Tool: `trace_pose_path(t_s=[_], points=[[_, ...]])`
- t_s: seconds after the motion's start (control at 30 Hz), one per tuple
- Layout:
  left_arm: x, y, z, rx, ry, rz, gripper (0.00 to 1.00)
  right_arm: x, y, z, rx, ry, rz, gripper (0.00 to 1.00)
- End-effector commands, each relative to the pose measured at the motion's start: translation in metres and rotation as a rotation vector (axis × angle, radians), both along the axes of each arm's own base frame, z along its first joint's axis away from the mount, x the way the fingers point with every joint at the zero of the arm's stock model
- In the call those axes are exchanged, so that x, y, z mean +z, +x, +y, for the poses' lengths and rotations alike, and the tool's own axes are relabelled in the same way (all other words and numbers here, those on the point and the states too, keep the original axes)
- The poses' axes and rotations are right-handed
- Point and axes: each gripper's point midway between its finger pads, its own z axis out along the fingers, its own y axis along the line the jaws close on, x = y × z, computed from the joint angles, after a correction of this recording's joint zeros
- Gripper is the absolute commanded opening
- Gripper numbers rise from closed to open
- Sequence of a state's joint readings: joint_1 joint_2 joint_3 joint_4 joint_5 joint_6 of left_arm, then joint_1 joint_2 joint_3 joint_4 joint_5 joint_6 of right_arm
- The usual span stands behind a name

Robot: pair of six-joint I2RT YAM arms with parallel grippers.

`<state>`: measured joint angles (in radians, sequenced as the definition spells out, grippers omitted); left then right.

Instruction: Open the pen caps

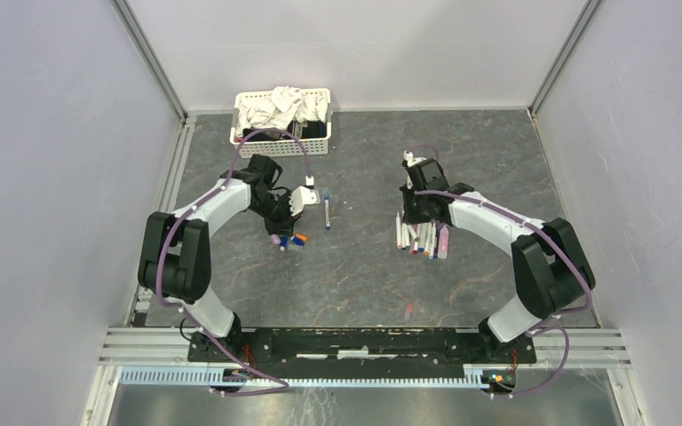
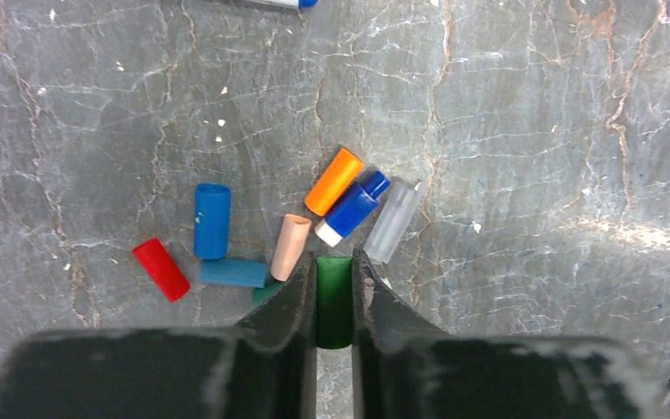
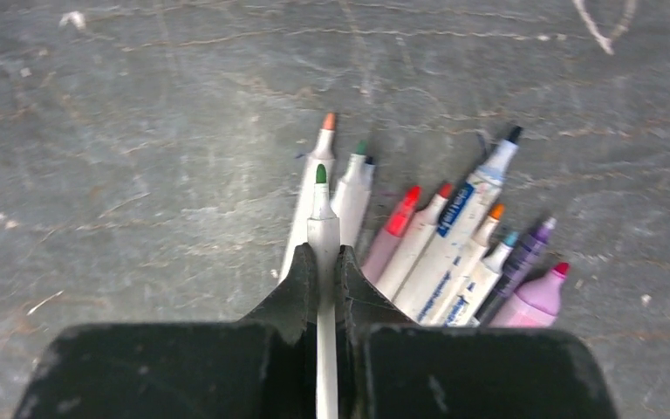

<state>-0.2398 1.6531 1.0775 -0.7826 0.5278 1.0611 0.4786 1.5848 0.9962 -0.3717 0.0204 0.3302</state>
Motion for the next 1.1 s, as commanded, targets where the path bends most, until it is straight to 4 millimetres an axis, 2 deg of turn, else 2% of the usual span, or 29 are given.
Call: trace_pose_path(t_s=[0.0,0.1,0.17,0.27,0.3,0.33,0.47,0.63,0.73,0.83,0.93,1.07], points=[[0.003,0.012,-0.005,0.063,-0.021,-0.027,0.24,0.002,0.017,-0.024,-0.152,-0.086,-0.086,0.0],[0.005,0.012,-0.006,0.066,-0.027,-0.031,0.39,-0.003,0.018,-0.031,-0.184,-0.115,-0.095,0.01],[0.011,0.013,-0.007,0.069,-0.033,-0.04,0.52,-0.008,0.018,-0.033,-0.192,-0.125,-0.089,0.06],[0.027,0.017,-0.009,0.089,-0.049,-0.063,0.61,-0.014,0.016,-0.034,-0.194,-0.132,-0.074,0.14],[0.035,0.019,-0.01,0.096,-0.058,-0.074,0.86,-0.015,0.015,-0.033,-0.192,-0.128,-0.071,0.16],[0.044,0.02,-0.011,0.101,-0.067,-0.083,0.97,-0.015,0.015,-0.032,-0.191,-0.124,-0.069,0.18],[0.084,0.026,-0.016,0.14,-0.108,-0.127,1.0,-0.017,0.013,-0.026,-0.176,-0.096,-0.053,0.25],[0.142,0.042,-0.01,0.274,-0.104,-0.188,1.0,-0.008,0.015,-0.021,-0.178,-0.064,-0.057,0.34],[0.174,0.063,0.007,0.407,-0.059,-0.284,1.0,0.007,0.019,-0.016,-0.187,-0.033,-0.085,0.38],[0.202,0.084,0.037,0.614,-0.052,-0.431,1.0,0.024,0.025,-0.002,-0.162,-0.006,-0.14,0.45],[0.203,0.083,0.048,0.684,-0.067,-0.464,1.0,0.033,0.03,0.031,-0.089,0.008,-0.177,0.53],[0.177,0.067,0.037,0.643,-0.075,-0.338,1.0,0.037,0.038,0.09,0.026,0.014,-0.191,0.56]])
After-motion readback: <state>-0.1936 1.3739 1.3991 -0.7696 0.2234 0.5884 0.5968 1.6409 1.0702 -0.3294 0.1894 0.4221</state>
